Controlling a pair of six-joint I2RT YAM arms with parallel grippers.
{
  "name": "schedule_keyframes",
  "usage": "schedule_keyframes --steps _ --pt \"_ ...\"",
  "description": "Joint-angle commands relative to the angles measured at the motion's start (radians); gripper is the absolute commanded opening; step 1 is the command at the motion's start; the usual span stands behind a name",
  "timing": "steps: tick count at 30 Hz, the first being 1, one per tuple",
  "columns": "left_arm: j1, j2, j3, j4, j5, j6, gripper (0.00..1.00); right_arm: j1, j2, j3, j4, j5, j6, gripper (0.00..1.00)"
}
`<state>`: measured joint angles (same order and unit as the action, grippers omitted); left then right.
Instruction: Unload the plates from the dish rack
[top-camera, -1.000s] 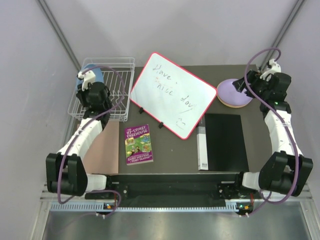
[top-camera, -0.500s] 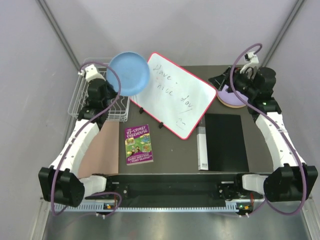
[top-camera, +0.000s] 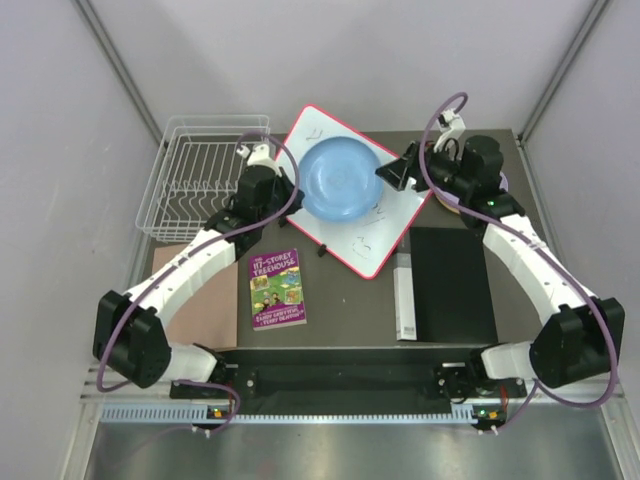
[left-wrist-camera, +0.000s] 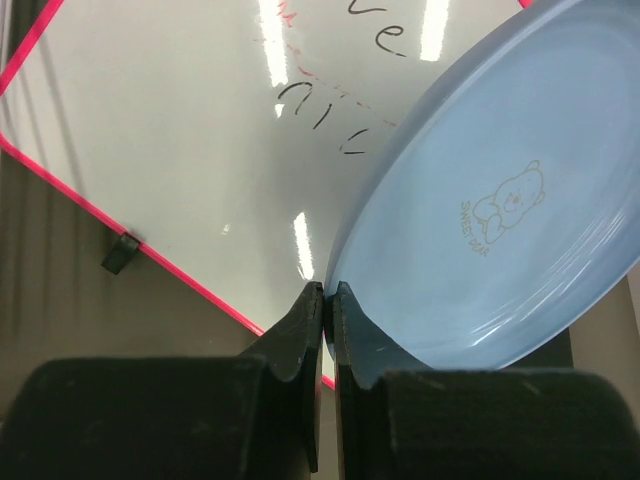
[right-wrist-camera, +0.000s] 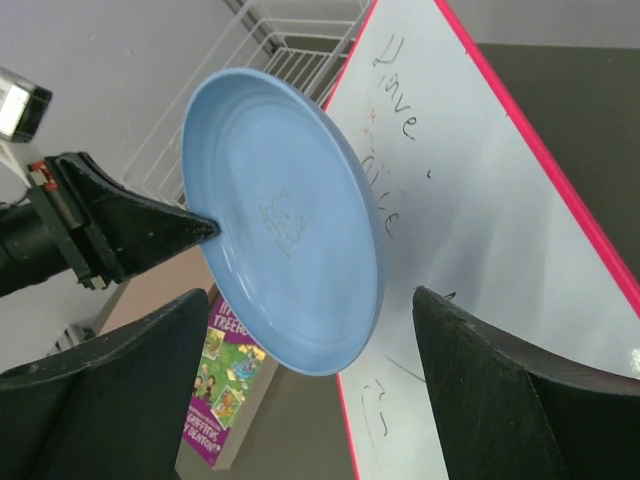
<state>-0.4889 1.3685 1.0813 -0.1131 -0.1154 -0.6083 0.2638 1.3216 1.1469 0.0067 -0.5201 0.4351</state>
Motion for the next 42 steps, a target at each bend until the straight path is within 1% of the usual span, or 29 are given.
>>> schedule_keyframes --steps 1,3,6,7,9,10,12,13,14,16,17,19,21,22,23,24,25,26,27,28,29,30,31,33,34,36,37,41,42 --pt "-0.02 -0.012 0.066 0.105 0.003 -0.024 0.0 0.04 0.04 0.066 -0.004 0.058 -0.038 0.83" --pt "-0.033 -0.013 0.069 0.105 0.006 -0.018 0.0 0.048 0.056 0.073 -0.004 0.071 -0.048 0.82" --pt "-0.043 -0.014 0.069 0.105 0.008 -0.016 0.0 0.058 0.086 0.092 -0.051 0.092 -0.068 0.77" --pt "-0.045 -0.014 0.069 0.105 0.014 -0.018 0.0 0.061 0.093 0.094 -0.054 0.094 -0.073 0.69" --pt "-0.051 -0.016 0.071 0.136 0.016 -0.011 0.0 0.063 0.108 0.102 -0.06 0.097 -0.081 0.55" --pt "-0.051 -0.017 0.072 0.138 0.02 -0.01 0.0 0.063 0.113 0.1 -0.059 0.097 -0.082 0.43" --pt "-0.053 -0.017 0.077 0.138 0.025 -0.007 0.0 0.063 0.119 0.1 -0.057 0.098 -0.087 0.32" --pt "-0.054 -0.022 0.075 0.144 0.026 -0.005 0.0 0.063 0.123 0.1 -0.057 0.097 -0.088 0.22" --pt "-0.054 -0.022 0.068 0.156 0.029 -0.004 0.0 0.063 0.125 0.102 -0.056 0.094 -0.094 0.18" --pt "-0.054 -0.023 0.068 0.165 0.043 -0.002 0.0 0.063 0.13 0.105 -0.059 0.094 -0.096 0.03" --pt "-0.054 -0.023 0.066 0.167 0.042 -0.001 0.0 0.064 0.128 0.106 -0.06 0.098 -0.096 0.0" --pt "-0.054 -0.025 0.065 0.171 0.037 0.007 0.0 0.063 0.113 0.112 -0.08 0.142 -0.108 0.0" --pt "-0.054 -0.031 0.062 0.167 0.013 0.028 0.14 0.058 0.082 0.109 -0.093 0.184 -0.124 0.0" --pt "-0.054 -0.037 0.057 0.165 0.002 0.039 0.24 0.052 0.044 0.108 -0.096 0.228 -0.127 0.0" --pt "-0.054 -0.042 0.048 0.167 -0.025 0.063 0.48 0.032 0.024 0.1 -0.097 0.251 -0.127 0.0" --pt "-0.054 -0.057 0.043 0.164 -0.044 0.077 0.64 0.016 -0.001 0.097 -0.097 0.267 -0.125 0.0" --pt "-0.054 -0.066 0.039 0.162 -0.055 0.093 0.68 -0.006 -0.045 0.094 -0.103 0.288 -0.119 0.0" --pt "-0.054 -0.074 0.031 0.159 -0.073 0.132 0.73 -0.064 -0.065 0.085 -0.105 0.29 -0.084 0.0" --pt "-0.053 -0.091 0.031 0.155 -0.117 0.148 0.87 -0.102 -0.087 0.077 -0.103 0.281 -0.061 0.0" --pt "-0.054 -0.1 0.028 0.15 -0.148 0.162 0.9 -0.145 -0.12 0.07 -0.094 0.246 -0.043 0.0" --pt "-0.054 -0.108 0.022 0.148 -0.174 0.191 0.91 -0.232 -0.136 0.059 -0.091 0.235 -0.012 0.0" --pt "-0.054 -0.127 0.017 0.148 -0.216 0.208 0.93 -0.26 -0.156 0.056 -0.091 0.23 -0.004 0.0" --pt "-0.054 -0.137 0.012 0.15 -0.234 0.232 0.93 -0.356 -0.163 0.056 -0.102 0.238 -0.001 0.0" --pt "-0.054 -0.167 -0.01 0.162 -0.286 0.255 0.94 -0.425 -0.16 0.069 -0.119 0.249 -0.001 0.0" --pt "-0.054 -0.181 -0.02 0.17 -0.3 0.272 0.94 -0.486 -0.15 0.077 -0.125 0.249 -0.002 0.0" --pt "-0.054 -0.215 -0.055 0.193 -0.319 0.285 0.96 -0.543 -0.104 0.1 -0.149 0.249 0.001 0.0" --pt "-0.054 -0.227 -0.066 0.2 -0.328 0.297 0.96 -0.595 -0.09 0.103 -0.148 0.246 0.005 0.0" --pt "-0.054 -0.275 -0.116 0.23 -0.343 0.308 0.97 -0.686 0.008 0.096 -0.113 0.22 0.053 0.0" --pt "-0.053 -0.279 -0.119 0.233 -0.343 0.311 0.97 -0.696 0.065 0.1 -0.108 0.209 0.059 0.0"
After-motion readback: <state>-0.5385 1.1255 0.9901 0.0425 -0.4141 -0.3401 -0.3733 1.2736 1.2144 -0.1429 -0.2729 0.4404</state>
